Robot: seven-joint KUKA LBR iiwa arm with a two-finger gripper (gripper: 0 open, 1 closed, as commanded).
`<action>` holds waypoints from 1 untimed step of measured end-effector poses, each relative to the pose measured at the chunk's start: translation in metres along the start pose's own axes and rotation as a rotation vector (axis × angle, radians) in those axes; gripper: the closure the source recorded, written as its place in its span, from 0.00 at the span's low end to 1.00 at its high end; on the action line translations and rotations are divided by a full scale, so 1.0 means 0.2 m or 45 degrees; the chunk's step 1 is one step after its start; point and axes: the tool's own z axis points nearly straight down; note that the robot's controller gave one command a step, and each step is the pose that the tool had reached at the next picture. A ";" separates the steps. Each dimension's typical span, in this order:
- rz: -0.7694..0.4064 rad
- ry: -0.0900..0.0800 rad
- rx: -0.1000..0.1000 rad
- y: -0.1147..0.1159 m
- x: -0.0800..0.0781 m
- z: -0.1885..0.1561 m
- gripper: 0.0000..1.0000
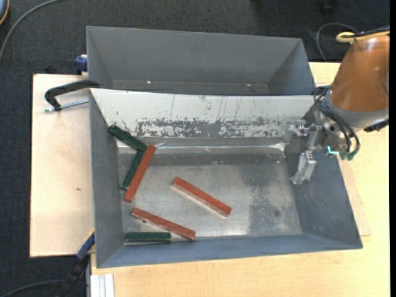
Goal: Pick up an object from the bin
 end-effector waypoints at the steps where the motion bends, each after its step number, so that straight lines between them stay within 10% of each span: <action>1: -0.022 -0.012 0.003 -0.06 -0.09 0.13 0.00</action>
Offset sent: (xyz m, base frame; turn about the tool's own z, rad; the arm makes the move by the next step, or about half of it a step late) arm 0.0174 -0.0116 -0.0258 -0.0185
